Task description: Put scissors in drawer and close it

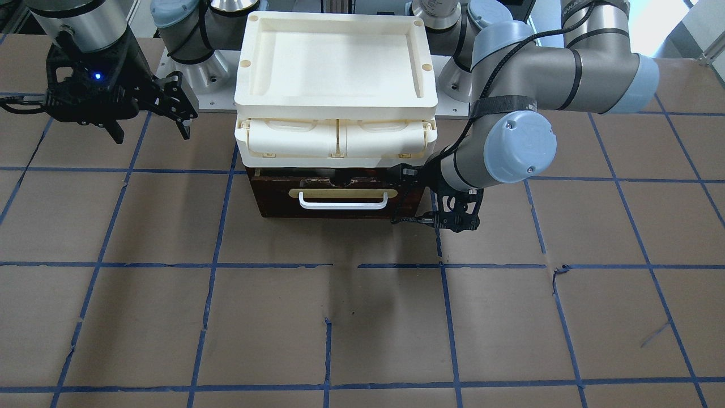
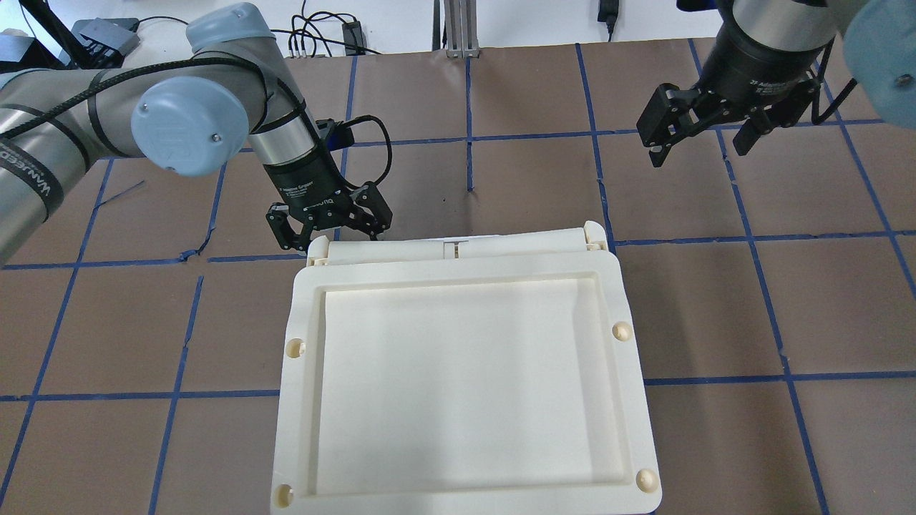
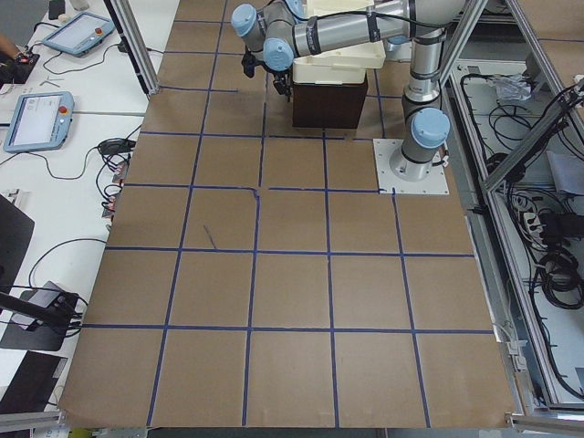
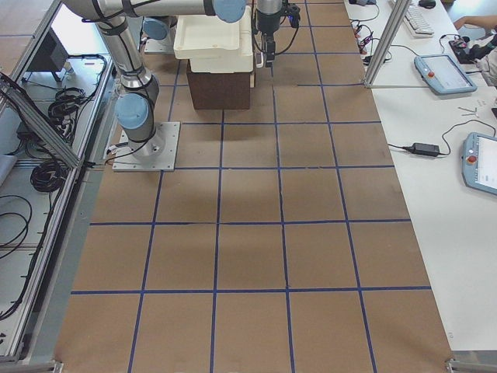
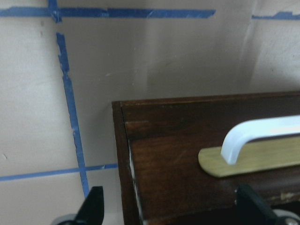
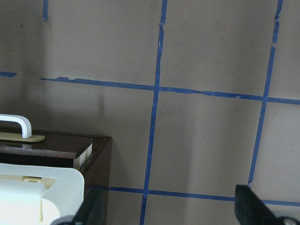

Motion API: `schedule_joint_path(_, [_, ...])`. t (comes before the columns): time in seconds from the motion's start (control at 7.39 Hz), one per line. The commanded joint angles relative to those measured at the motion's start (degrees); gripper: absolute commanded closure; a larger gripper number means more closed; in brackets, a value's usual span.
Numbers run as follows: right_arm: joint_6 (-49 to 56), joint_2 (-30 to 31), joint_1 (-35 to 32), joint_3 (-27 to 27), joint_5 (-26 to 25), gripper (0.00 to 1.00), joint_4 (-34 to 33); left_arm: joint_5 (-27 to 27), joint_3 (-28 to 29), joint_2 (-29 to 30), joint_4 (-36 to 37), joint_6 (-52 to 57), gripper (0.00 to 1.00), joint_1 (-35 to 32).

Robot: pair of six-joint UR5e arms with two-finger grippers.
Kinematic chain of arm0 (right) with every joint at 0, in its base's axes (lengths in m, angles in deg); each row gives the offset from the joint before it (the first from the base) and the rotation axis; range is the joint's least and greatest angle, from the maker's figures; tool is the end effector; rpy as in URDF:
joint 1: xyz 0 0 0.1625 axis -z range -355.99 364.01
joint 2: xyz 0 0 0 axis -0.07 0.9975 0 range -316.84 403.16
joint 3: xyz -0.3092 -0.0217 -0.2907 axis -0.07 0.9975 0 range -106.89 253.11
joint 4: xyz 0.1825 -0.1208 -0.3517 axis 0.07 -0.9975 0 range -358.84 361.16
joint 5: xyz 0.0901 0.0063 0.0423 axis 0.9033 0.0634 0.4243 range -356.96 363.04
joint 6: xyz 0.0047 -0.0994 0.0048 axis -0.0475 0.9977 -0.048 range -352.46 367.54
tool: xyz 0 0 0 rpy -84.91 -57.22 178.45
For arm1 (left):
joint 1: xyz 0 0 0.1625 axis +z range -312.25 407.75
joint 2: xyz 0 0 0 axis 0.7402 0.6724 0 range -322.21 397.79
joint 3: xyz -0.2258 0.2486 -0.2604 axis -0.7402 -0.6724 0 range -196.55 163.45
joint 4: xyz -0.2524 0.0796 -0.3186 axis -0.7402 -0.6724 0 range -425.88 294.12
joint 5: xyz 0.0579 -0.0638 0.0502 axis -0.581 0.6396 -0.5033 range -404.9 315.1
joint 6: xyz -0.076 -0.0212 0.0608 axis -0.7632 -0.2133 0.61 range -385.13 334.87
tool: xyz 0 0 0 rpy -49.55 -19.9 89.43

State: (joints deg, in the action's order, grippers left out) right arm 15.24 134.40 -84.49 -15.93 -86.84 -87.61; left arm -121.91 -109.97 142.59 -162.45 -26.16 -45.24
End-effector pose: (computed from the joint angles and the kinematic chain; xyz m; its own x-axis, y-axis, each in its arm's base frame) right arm 0.1208 -0.4875 0.5045 -0.9941 -0.1081 0.0001 -0.1081 0.9940 -0.0173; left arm -0.1832 -0.5220 0.3208 -0.9787 -0.0597 0.1966 0.0297 0.9057 0.4228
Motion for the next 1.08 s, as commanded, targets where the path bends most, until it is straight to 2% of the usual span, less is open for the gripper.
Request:
schedule_joint_path(0.0, [-0.05,0.00,0.00,-0.18,0.05,0.00,0.00,0.01,-1.14,-0.12,-0.12,-0.02,0.00,0.00])
schedule_joint_path(0.27, [-0.05,0.00,0.00,-0.70,-0.03,0.00,0.00,0.01,-1.24,-0.12,0.40,-0.10,0.00,0.00])
schedule_joint_path(0.68, [-0.05,0.00,0.00,-0.70,-0.03,0.00,0.00,-0.69,5.33,-0.21,6.19,0.77,0.00,0.87])
schedule_joint_path(0.95, [-0.05,0.00,0.00,-0.70,-0.03,0.00,0.00,-10.58,11.57,-0.82,8.67,0.86,0.00,0.88])
